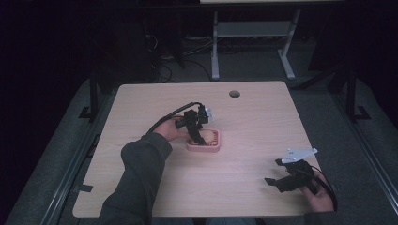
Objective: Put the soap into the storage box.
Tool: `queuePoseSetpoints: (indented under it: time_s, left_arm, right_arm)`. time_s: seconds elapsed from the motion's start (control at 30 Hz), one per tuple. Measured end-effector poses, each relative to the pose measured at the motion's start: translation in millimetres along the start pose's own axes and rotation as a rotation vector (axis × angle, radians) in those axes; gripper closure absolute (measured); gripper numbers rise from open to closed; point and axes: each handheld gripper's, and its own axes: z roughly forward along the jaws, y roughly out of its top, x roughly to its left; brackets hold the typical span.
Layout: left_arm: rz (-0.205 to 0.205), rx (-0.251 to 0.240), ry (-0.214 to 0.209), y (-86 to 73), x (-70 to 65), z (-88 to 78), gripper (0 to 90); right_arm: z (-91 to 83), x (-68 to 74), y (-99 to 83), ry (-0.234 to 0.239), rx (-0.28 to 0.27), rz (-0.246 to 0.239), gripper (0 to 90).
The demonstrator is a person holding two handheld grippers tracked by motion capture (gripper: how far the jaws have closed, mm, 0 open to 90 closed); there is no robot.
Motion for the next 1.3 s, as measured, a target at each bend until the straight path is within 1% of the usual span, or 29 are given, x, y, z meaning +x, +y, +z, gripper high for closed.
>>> queuePoseSetpoints:
  time_s: [0.03,0.33,0.47,0.53,0.57,0.67,0.83,0.93,1.0,1.1,1.3]
  left_arm:
    - [-0.004,-0.002,0.0,-0.2,0.1,-0.3,26.9]
    - [0.009,-0.014,0.007,1.9,-3.6,-5.2,27.3]
    - [0.003,-0.02,0.009,1.3,-4.2,-7.8,27.0]
    - [0.006,-0.019,0.011,0.6,-4.1,-9.5,26.9]
    - [0.001,-0.021,0.009,0.3,-4.4,-9.9,26.9]
    - [-0.004,-0.023,0.011,-1.4,-4.6,-11.7,26.1]
    - [-0.016,-0.034,0.012,-9.0,-6.4,-13.8,26.1]
    - [-0.027,-0.042,0.01,-13.1,-8.7,-14.6,25.8]
    - [-0.031,-0.038,0.004,-14.3,-9.2,-15.2,25.8]
    - [-0.031,-0.041,0.008,-18.1,-11.7,-17.3,25.8]
    - [-0.034,-0.048,0.014,-22.5,-16.1,-19.6,25.7]
  right_arm:
    - [0.0,0.1,0.0,0.0,0.0,0.0,14.2]
    - [-2.8,0.8,-2.0,-0.01,-0.002,0.008,14.2]
    - [-3.4,0.3,-2.4,-0.013,-0.004,0.007,14.2]
    - [-3.0,0.8,-2.3,-0.012,-0.005,0.009,14.2]
    - [-3.1,0.5,-2.3,-0.013,-0.003,0.006,14.2]
    - [-3.3,0.5,-2.0,-0.014,-0.005,0.006,14.2]
    - [-2.5,1.2,-1.3,-0.014,-0.004,0.011,14.2]
    - [-2.0,1.1,-1.0,-0.015,-0.001,0.007,14.2]
    - [-1.8,1.4,-0.8,-0.017,-0.001,0.007,14.2]
    - [-1.6,1.3,-0.1,-0.018,0.002,0.001,14.2]
    - [-1.8,0.8,-0.4,-0.019,0.001,0.014,14.2]
